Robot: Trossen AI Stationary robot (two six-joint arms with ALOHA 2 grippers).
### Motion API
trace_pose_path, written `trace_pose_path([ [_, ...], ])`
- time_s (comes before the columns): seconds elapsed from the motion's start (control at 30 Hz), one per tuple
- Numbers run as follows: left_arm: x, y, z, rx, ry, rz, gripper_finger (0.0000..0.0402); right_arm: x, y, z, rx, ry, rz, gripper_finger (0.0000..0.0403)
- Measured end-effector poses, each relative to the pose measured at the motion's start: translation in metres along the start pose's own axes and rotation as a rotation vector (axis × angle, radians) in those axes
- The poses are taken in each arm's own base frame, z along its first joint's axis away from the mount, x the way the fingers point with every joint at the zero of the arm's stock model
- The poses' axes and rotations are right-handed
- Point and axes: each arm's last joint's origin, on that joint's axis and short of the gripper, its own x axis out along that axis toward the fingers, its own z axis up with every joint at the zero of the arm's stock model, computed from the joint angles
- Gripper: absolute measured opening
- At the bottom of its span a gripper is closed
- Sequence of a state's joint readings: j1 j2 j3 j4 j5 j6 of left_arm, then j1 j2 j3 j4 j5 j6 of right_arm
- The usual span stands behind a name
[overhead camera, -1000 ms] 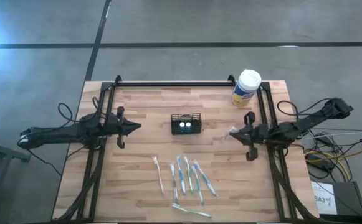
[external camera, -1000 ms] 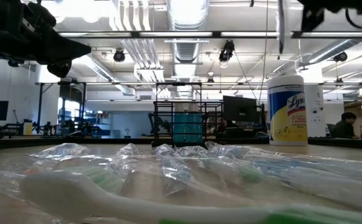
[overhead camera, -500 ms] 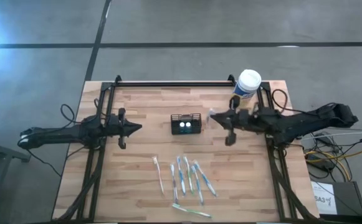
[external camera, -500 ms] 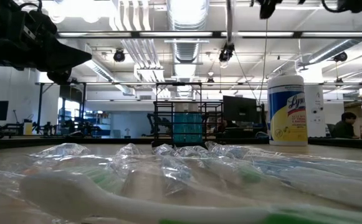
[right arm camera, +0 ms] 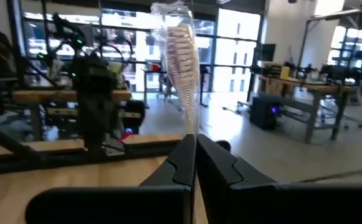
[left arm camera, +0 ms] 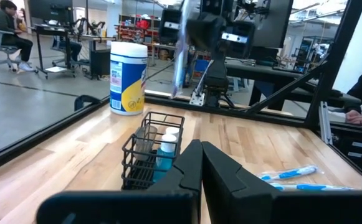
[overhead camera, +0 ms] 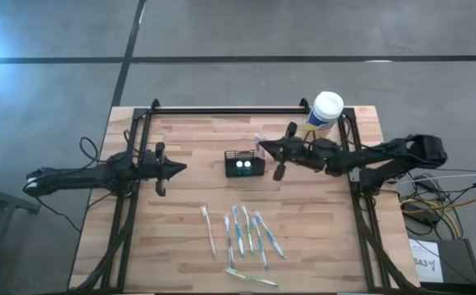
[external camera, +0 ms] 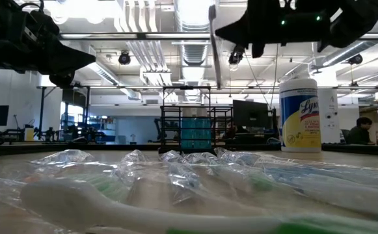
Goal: Pick & Place toothbrushing station
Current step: Put the right violet toothbrush into the mesh organizer
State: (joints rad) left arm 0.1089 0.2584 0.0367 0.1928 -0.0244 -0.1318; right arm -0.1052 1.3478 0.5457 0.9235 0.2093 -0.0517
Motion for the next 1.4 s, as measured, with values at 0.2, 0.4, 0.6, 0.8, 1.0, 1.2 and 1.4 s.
trace_pose_path([
  [0.2,0.0,0.0,0.0,-0.002,0.0,0.0,0.0007,0.008,-0.007,-0.02,0.003,0.025,-0.077,0.0008],
  [0.4,0.0,0.0,0.0,-0.002,0.001,-0.001,0.0007,0.004,-0.01,-0.043,0.018,-0.007,-0.122,0.0008],
  [0.6,0.0,0.0,0.0,0.0,0.001,-0.001,0.0007,0.003,-0.01,-0.063,0.053,-0.019,-0.126,0.0008],
  [0.8,0.0,0.0,0.0,0.0,0.001,0.001,0.0007,0.006,-0.009,-0.085,0.066,0.007,-0.151,0.0008],
  [1.0,0.0,0.0,0.0,0.0,0.001,0.001,0.0007,0.007,-0.008,-0.104,0.088,0.03,-0.174,0.0008],
  [1.2,0.0,0.0,-0.003,0.0,0.008,0.004,0.0007,0.006,-0.008,-0.121,0.104,0.068,-0.196,0.0008],
  [1.4,0.0,0.001,-0.003,0.0,0.011,0.004,0.0007,0.006,-0.007,-0.129,0.102,0.086,-0.197,0.0008],
])
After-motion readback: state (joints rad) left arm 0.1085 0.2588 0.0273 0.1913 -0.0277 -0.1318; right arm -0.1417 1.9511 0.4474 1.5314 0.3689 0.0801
